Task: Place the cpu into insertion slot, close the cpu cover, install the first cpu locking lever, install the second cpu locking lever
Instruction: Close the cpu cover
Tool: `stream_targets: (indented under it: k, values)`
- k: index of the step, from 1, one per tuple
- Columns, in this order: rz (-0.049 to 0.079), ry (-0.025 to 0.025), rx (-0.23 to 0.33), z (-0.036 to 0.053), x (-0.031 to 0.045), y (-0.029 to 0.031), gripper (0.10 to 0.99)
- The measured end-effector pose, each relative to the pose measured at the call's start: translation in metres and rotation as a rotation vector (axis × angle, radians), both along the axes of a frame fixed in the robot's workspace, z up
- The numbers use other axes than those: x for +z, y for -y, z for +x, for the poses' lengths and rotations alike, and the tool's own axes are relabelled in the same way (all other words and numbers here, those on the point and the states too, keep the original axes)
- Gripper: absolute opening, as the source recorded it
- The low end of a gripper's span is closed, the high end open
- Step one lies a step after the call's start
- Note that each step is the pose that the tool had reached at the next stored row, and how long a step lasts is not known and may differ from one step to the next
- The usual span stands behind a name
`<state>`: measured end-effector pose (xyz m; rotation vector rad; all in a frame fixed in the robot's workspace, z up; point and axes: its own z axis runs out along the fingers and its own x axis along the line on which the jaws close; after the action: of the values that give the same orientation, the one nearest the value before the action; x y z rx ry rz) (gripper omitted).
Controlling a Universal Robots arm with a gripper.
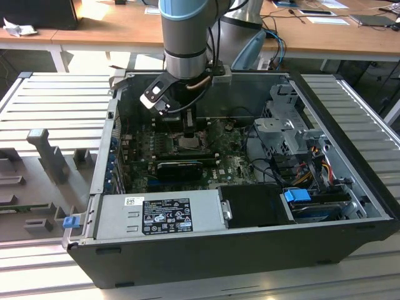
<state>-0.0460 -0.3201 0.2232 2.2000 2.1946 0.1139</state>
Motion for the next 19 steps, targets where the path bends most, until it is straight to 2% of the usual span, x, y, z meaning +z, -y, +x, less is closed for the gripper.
stream_targets:
  k: [1,10,19]
  values:
    - [0.000,0.0000,0.000,0.0000,0.0028,0.0000,0.106]
    - [0.000,-0.0005,0.000,0.0011,0.0055,-0.0001,0.106]
    - [0.000,-0.0046,0.000,0.0125,0.0087,0.0000,0.106]
